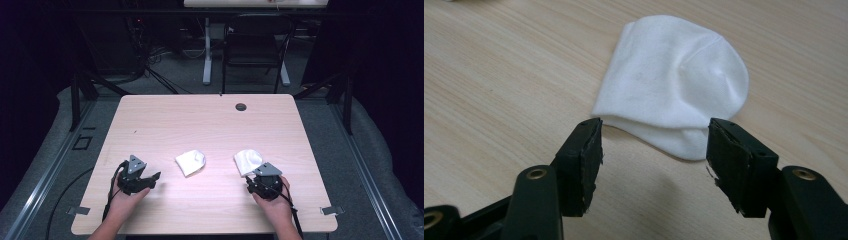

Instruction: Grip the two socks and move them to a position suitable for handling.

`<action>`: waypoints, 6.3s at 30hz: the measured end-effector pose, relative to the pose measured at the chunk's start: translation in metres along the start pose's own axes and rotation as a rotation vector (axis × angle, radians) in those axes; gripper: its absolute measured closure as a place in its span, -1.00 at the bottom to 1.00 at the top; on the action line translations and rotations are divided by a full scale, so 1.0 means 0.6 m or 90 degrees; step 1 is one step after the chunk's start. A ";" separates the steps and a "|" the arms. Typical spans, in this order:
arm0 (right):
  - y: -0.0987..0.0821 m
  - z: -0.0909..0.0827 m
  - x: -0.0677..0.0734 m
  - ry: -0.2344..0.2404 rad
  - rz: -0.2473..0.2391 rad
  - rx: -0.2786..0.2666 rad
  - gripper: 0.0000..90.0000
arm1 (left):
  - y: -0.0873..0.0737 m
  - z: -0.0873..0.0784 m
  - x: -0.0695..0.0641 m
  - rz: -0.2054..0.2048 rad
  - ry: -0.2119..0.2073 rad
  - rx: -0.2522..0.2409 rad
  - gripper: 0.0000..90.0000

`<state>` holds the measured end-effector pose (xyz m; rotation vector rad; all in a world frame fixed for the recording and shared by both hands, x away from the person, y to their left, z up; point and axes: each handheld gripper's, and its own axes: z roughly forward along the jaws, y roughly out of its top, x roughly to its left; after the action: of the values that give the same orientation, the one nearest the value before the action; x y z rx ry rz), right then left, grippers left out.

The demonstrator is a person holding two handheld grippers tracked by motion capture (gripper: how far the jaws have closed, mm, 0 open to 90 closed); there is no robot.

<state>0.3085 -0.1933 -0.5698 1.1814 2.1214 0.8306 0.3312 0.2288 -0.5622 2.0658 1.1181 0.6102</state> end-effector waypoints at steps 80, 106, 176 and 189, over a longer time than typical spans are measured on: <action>0.006 -0.017 0.006 0.032 0.014 -0.045 0.23 | 0.126 0.121 -0.190 0.105 -0.143 0.079 0.56; 0.045 -0.015 0.066 0.170 0.016 -0.036 0.86 | 0.127 0.037 -0.167 0.052 -0.250 -0.029 0.92; 0.039 0.019 0.134 0.224 -0.050 0.062 0.97 | -0.014 0.002 -0.113 0.070 -0.183 0.084 0.22; 0.044 -0.006 0.121 0.225 -0.015 0.023 0.76 | -0.017 -0.016 -0.112 0.042 -0.207 0.044 0.05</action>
<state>0.2871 -0.1197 -0.5605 1.0879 2.4351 1.0575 0.2849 0.1789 -0.5690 2.1725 0.8958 0.2544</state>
